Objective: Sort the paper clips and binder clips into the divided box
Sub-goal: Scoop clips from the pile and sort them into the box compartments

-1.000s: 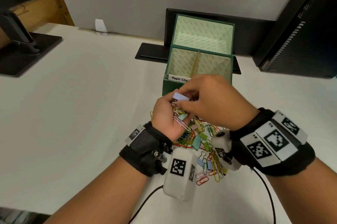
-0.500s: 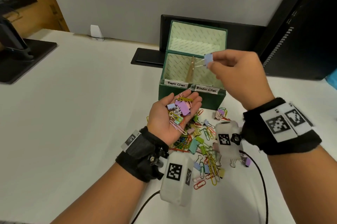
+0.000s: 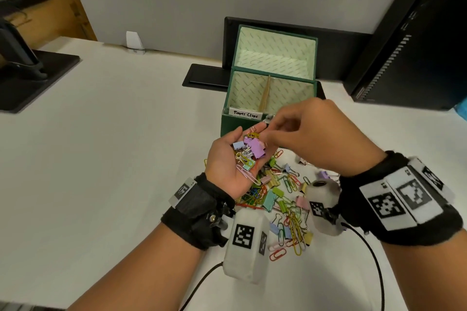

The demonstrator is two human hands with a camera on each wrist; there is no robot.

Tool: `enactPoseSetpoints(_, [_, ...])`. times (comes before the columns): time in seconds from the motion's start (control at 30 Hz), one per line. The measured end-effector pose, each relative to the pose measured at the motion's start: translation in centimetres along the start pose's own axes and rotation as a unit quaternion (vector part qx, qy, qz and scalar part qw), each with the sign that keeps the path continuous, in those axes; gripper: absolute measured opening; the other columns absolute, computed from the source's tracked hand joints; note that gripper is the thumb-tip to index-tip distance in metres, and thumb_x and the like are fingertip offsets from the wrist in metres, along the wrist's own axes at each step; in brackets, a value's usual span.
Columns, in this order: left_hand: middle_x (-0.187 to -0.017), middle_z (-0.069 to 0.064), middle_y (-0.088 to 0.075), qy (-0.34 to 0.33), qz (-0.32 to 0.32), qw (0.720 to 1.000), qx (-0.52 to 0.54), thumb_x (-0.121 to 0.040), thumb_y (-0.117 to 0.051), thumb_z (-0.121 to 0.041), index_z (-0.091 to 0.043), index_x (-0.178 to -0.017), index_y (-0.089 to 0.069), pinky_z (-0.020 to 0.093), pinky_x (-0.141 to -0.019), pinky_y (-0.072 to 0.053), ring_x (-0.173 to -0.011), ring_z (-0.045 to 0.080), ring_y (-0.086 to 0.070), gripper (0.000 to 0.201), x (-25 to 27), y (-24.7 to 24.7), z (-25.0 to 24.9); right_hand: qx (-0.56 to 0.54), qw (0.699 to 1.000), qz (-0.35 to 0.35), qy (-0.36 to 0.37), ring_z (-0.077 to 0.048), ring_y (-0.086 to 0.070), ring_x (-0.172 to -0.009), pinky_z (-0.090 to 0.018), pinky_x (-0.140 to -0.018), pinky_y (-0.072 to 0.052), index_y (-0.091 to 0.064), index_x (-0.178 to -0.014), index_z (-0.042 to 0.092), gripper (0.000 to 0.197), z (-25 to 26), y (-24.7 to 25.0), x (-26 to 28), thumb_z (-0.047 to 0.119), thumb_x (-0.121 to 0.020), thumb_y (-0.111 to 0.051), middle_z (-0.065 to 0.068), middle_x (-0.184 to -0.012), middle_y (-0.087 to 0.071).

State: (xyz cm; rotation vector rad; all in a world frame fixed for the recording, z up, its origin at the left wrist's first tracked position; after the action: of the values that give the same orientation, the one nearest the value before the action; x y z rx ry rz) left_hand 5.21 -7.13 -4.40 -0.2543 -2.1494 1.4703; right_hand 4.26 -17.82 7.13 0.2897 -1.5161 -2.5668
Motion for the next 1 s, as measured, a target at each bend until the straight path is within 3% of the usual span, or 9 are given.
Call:
enactPoseSetpoints(0.1, [-0.112, 0.021, -0.067, -0.016, -0.007, 1.0, -0.012, -0.102, -0.032, -0.029, 0.0, -0.116, -0.061, 0.037, -0.08, -0.057, -0.091, 0.03, -0.07, 0.044, 0.0, 0.0, -0.1, 0.076, 0.997, 0.016, -0.024, -0.005, -0.052, -0.05, -0.025, -0.05, -0.035, -0.074, -0.067, 0.028, 0.035, 0.0, -1.2, 0.5, 0.062, -0.074, -0.069, 0.017, -0.053, -0.06])
enactPoseSetpoints(0.2, [-0.108, 0.019, -0.069, -0.04, -0.009, 0.999, -0.004, -0.101, -0.032, -0.028, 0.001, -0.11, -0.063, 0.037, -0.078, -0.057, -0.089, 0.029, -0.071, 0.043, 0.0, 0.1, -0.3, 0.113, 0.993, -0.004, -0.04, -0.011, -0.054, -0.056, -0.028, -0.051, -0.04, -0.073, -0.066, 0.026, 0.042, 0.1, -2.1, 0.6, 0.066, -0.074, -0.065, 0.006, -0.055, -0.06])
enactPoseSetpoints(0.33, [-0.104, 0.021, -0.069, -0.053, -0.006, 0.999, 0.002, -0.101, -0.032, -0.028, 0.001, -0.109, -0.062, 0.04, -0.075, -0.058, -0.086, 0.03, -0.072, 0.043, 0.0, 0.2, -0.4, 0.074, 0.996, -0.003, -0.055, -0.013, -0.059, -0.062, -0.031, -0.059, -0.05, -0.071, -0.066, 0.023, 0.031, -0.1, -3.3, 0.6, 0.051, -0.078, -0.069, 0.006, -0.063, -0.063])
enactPoseSetpoints(0.43, [-0.102, 0.021, -0.069, -0.055, -0.003, 0.998, 0.005, -0.101, -0.032, -0.027, 0.002, -0.109, -0.062, 0.038, -0.071, -0.06, -0.084, 0.03, -0.072, 0.043, -0.1, 0.2, -0.5, -0.028, 0.997, -0.007, -0.07, -0.002, -0.054, -0.052, -0.023, -0.056, -0.044, -0.07, -0.064, 0.02, 0.019, -0.7, -3.7, 0.3, 0.032, -0.078, -0.072, 0.011, -0.053, -0.06])
enactPoseSetpoints(0.53, [-0.107, 0.021, -0.068, -0.056, -0.004, 0.998, -0.001, -0.101, -0.031, -0.028, 0.001, -0.109, -0.062, 0.039, -0.081, -0.057, -0.091, 0.03, -0.07, 0.043, -0.1, 0.1, -0.5, -0.099, 0.993, -0.007, -0.059, 0.003, -0.054, -0.052, -0.011, -0.05, -0.038, -0.072, -0.069, 0.021, 0.01, -0.4, -3.7, 0.5, 0.021, -0.078, -0.074, 0.013, -0.056, -0.062])
enactPoseSetpoints(0.63, [-0.108, 0.02, -0.067, -0.06, -0.005, 0.998, -0.006, -0.101, -0.031, -0.028, 0.0, -0.11, -0.062, 0.04, -0.093, -0.05, -0.099, 0.03, -0.065, 0.043, -0.1, 0.3, -0.6, -0.108, 0.993, -0.016, -0.035, 0.0, -0.061, -0.066, -0.011, -0.058, -0.045, -0.074, -0.072, 0.023, 0.006, 0.2, -3.9, 0.8, 0.024, -0.078, -0.075, 0.01, -0.07, -0.069])
enactPoseSetpoints(0.77, [-0.123, 0.025, -0.061, -0.05, 0.005, 0.999, 0.004, -0.101, -0.031, -0.03, 0.004, -0.128, -0.054, 0.042, -0.091, -0.053, -0.104, 0.034, -0.065, 0.049, -0.1, 0.4, -0.5, -0.202, 0.978, -0.052, -0.027, -0.004, -0.066, -0.069, -0.023, -0.069, -0.056, -0.07, -0.079, 0.025, 0.011, 0.4, -4.1, 0.8, 0.017, -0.077, -0.079, 0.008, -0.075, -0.071])
enactPoseSetpoints(0.87, [-0.113, 0.024, -0.066, -0.04, 0.023, 0.999, -0.007, -0.102, -0.025, -0.031, 0.008, -0.109, -0.066, 0.036, -0.087, -0.056, -0.098, 0.031, -0.068, 0.057, 0.1, 0.1, -0.2, -0.239, 0.969, -0.057, -0.017, -0.01, -0.068, -0.073, -0.033, -0.074, -0.059, -0.072, -0.086, 0.019, 0.015, 0.7, -4.2, 0.8, 0.01, -0.077, -0.079, 0.005, -0.078, -0.072])
enactPoseSetpoints(1.0, [-0.118, 0.023, -0.064, -0.034, 0.023, 0.999, -0.005, -0.101, -0.028, -0.031, 0.007, -0.116, -0.061, 0.038, -0.098, -0.048, -0.104, 0.03, -0.064, 0.053, 0.1, 0.0, -0.2, -0.267, 0.96, -0.084, -0.001, -0.01, -0.068, -0.073, -0.027, -0.071, -0.059, -0.072, -0.087, 0.019, 0.015, 0.9, -3.4, 0.8, 0.011, -0.077, -0.079, 0.004, -0.078, -0.071])
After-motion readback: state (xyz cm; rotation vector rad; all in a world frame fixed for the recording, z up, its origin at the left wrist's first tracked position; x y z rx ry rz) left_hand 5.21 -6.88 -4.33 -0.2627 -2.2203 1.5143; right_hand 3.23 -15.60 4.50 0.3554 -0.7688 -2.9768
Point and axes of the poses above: each hand's wrist, its own x-axis away from the middle knuckle, its own y-axis out of the back of the hand, z = x × y, the point moved 5 cm from there along -x, towards the middle knuckle
